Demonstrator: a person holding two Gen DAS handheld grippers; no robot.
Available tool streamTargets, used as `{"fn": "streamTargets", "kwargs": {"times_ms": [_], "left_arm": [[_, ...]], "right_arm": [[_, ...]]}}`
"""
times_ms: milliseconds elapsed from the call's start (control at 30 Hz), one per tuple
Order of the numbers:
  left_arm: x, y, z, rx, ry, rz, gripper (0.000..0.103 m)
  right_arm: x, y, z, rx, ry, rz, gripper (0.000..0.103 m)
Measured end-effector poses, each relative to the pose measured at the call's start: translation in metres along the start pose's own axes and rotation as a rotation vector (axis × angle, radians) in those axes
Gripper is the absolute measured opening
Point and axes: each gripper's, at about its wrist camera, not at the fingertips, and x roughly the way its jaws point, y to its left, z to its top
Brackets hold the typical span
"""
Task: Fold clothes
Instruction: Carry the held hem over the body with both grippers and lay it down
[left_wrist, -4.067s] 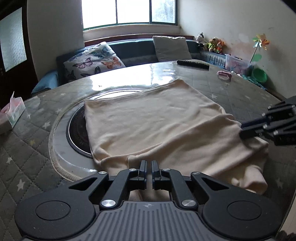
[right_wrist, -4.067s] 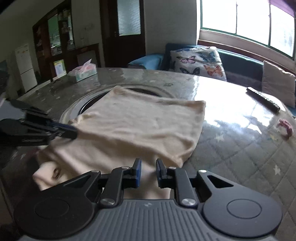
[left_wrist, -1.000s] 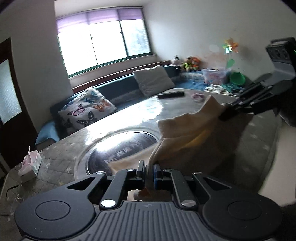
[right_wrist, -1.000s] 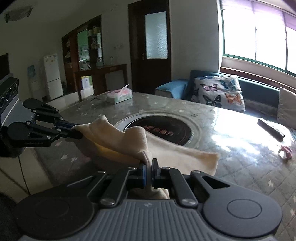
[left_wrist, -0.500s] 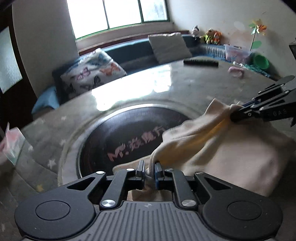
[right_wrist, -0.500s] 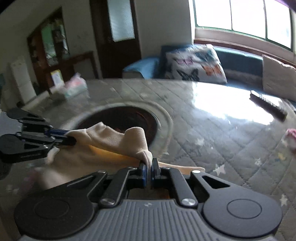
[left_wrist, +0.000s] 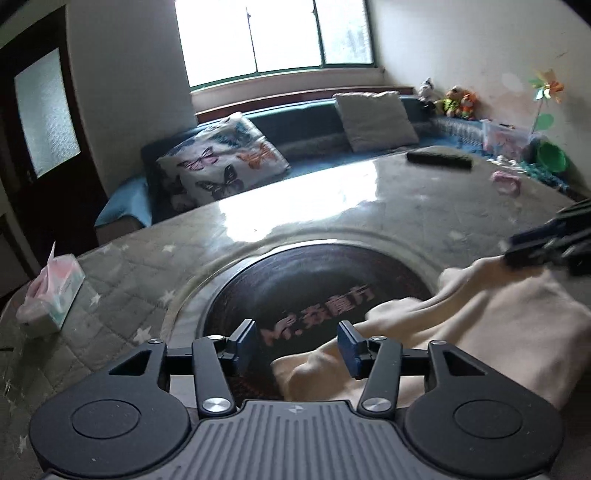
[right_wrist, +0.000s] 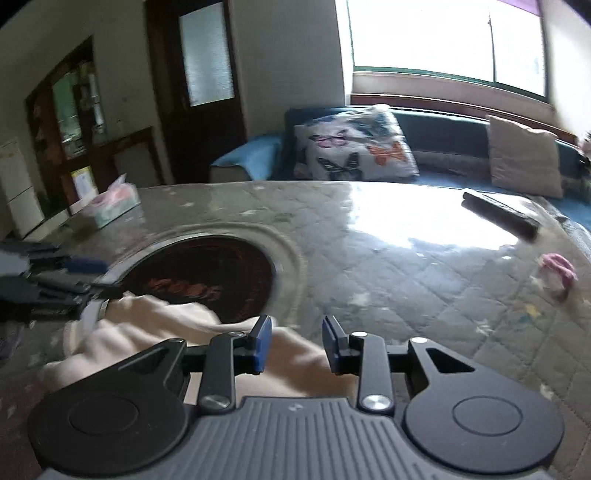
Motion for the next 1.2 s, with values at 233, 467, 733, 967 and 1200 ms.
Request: {"fn": "streamTargets", "kwargs": {"times_ms": [233,467,733,967,1200], "left_arm": [[0.011,-0.027,0.006,0.063,0.023,-0.060,0.074],[0.052,-0.029,0.011,0.077,0.094,-0.059,0.074],[0.070,-0.022,0.011,0.033,0.115,-0.047,0.080],[0.070,-0.021,0.011,0.028,0.115,-0.041,0.082],[0.071,-0.020,0.012,0.022,0.127,-0.044,0.083]], "right_arm": [[0.033,0.027,0.003,-0.055,0.063,0.051,0.031],[0.055,0.024,0.003,-0.035,0.100,0.044,0.030],[0.060,0.026,0.001,-0.052,0.077,0.020,0.030],[0.061,0.036,0.002,-0.106,0.079,0.021,0.031],[0.039,0.058,-0.003,-0.184,0.061,0.062,0.037]]}}
